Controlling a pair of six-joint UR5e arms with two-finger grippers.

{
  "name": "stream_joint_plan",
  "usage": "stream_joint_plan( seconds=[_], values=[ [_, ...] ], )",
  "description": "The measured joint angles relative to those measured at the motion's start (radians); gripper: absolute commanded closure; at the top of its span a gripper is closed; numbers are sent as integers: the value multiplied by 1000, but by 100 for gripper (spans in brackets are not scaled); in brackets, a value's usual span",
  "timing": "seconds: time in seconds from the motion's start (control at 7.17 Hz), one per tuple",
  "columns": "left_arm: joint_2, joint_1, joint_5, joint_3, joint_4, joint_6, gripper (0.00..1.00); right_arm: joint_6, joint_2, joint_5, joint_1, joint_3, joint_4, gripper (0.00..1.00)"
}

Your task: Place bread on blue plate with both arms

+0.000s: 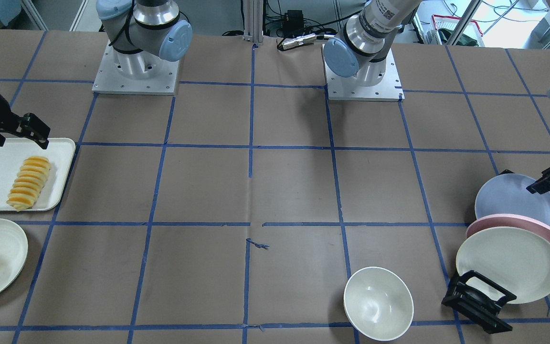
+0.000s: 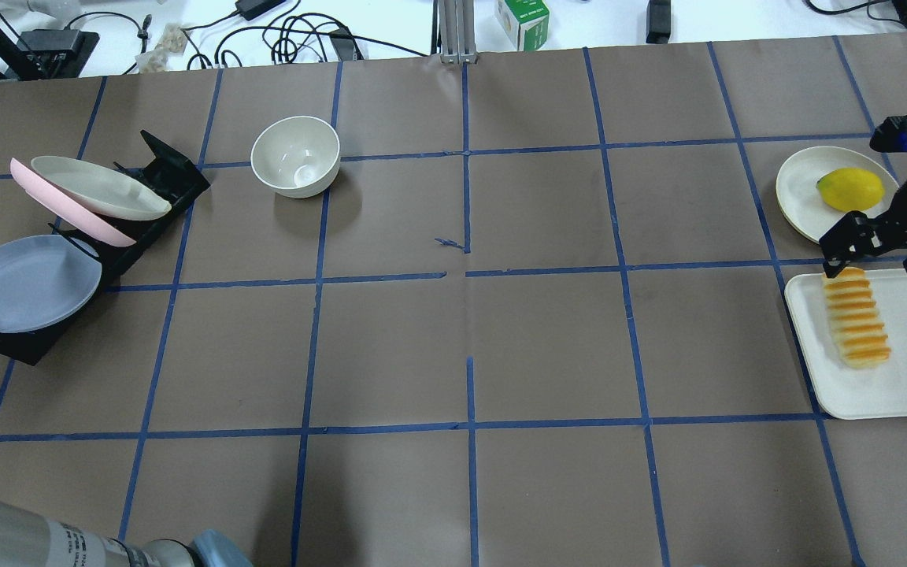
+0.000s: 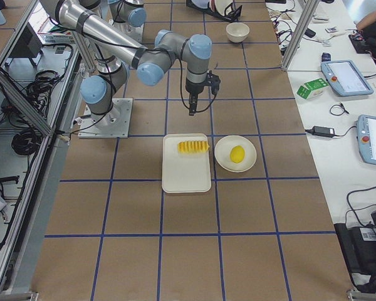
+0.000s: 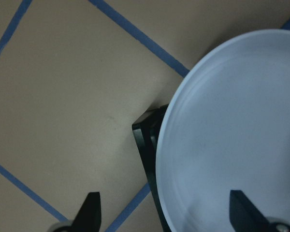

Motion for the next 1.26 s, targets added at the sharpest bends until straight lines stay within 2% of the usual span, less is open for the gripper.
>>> stream_joint_plan(
  seconds=[0.14, 0.28, 0.42, 0.98, 1.26],
  values=[
    [-7, 0, -2, -1, 0, 2, 59, -34, 37, 0, -34, 13, -53, 0],
    [-15, 0, -1, -1, 0, 4, 88, -57, 79, -1, -58, 21, -103, 0],
    [-19, 0, 0, 0, 1, 8, 100, -81, 122, -2, -77, 24, -148, 0],
    [-19, -2, 3, 10, 1, 26, 100, -125, 283, 0, -126, 24, -294, 0],
    [13, -12, 12, 28, -19, 39, 100, -58, 323, 7, -123, 23, -313, 0]
  ],
)
